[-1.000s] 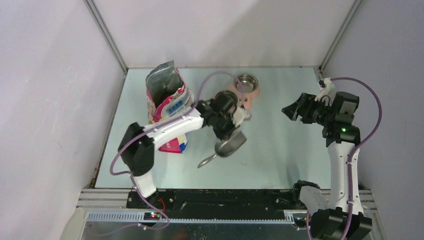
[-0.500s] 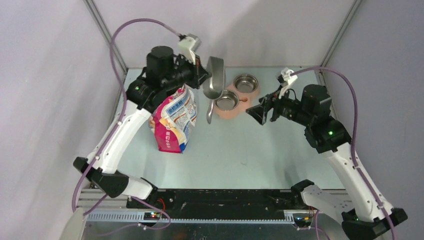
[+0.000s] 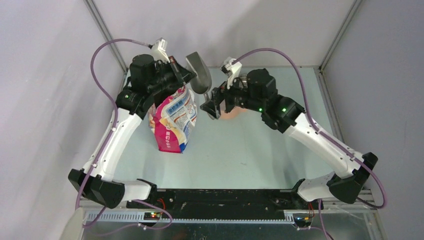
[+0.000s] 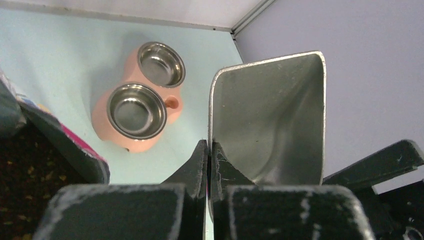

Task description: Serve the pet food

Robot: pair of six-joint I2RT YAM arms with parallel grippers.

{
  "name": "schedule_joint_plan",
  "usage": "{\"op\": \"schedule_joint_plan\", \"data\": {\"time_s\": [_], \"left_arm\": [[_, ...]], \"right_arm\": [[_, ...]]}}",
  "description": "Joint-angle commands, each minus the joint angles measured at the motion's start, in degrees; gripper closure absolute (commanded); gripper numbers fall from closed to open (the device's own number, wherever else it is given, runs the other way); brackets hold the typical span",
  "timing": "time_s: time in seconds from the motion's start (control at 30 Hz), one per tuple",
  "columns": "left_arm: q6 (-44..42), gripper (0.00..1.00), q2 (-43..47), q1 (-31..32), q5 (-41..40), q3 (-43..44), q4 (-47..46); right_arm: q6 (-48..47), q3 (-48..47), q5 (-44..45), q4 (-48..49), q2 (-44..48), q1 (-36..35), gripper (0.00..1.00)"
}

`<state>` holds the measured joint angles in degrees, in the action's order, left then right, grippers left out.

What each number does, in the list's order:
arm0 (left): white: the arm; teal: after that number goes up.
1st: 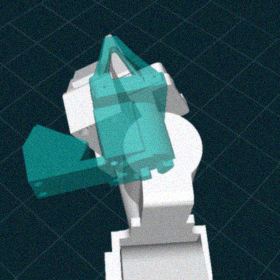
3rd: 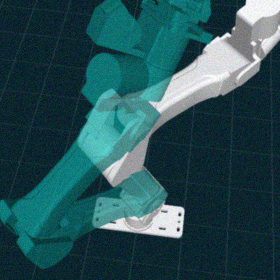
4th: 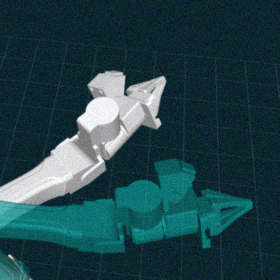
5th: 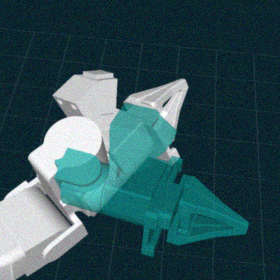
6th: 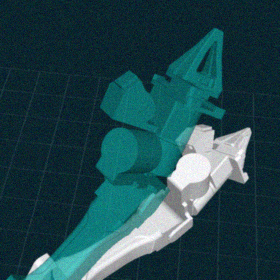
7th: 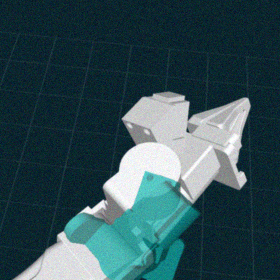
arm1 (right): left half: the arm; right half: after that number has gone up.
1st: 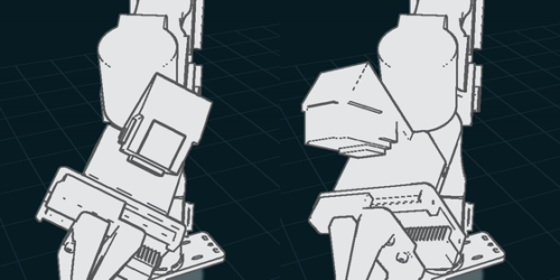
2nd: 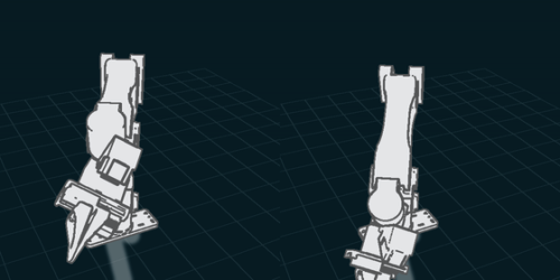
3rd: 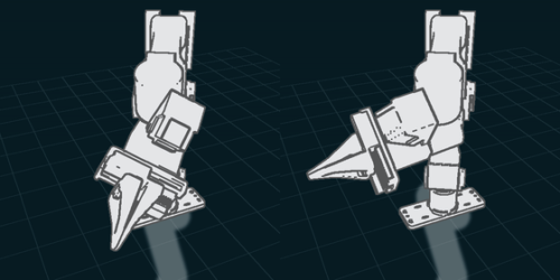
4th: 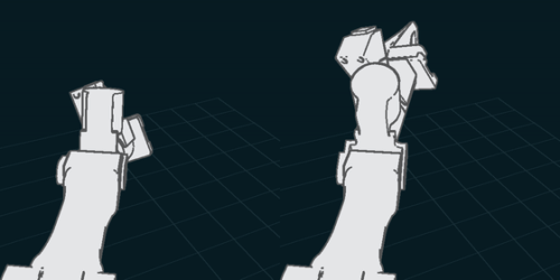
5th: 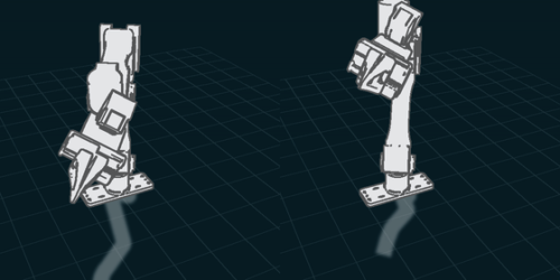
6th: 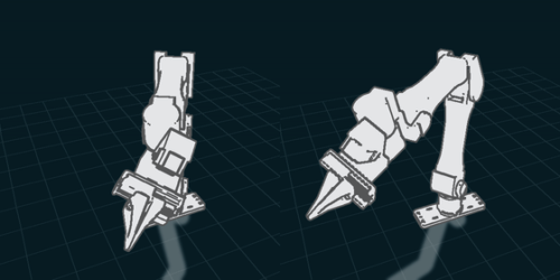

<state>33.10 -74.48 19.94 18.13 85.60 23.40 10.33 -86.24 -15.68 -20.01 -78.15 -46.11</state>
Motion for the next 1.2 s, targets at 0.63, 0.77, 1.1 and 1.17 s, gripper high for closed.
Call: {"op": "schedule_joint_plan", "data": {"time_s": [0.63, 0.77, 1.1, 1.17], "left_arm": [[10.59, 1.0, 11.77, -6.15, 6.24, -10.63, -9.97], [13.1, 1.0, 12.95, -6.96, 6.84, -12.94, -11.13], [17.99, 1.0, 14.7, -8.55, 10.21, -16.49, -14.86], [15.36, 0.97, 15.25, -8.75, 11.15, -16.46, -13.72]], "right_arm": [[-1.76, 0.51, 12.61, 3.35, -0.58, -8.17, 0.8], [-1.88, 1.74, 9.97, 3.9, -0.53, -8.09, 0.6], [-3.1, 1.76, 7.51, 4.56, -4.25, -8.51, 0.98], [-4.35, 1.79, 6.22, 4.44, -3.42, -7.55, 1.0]]}}
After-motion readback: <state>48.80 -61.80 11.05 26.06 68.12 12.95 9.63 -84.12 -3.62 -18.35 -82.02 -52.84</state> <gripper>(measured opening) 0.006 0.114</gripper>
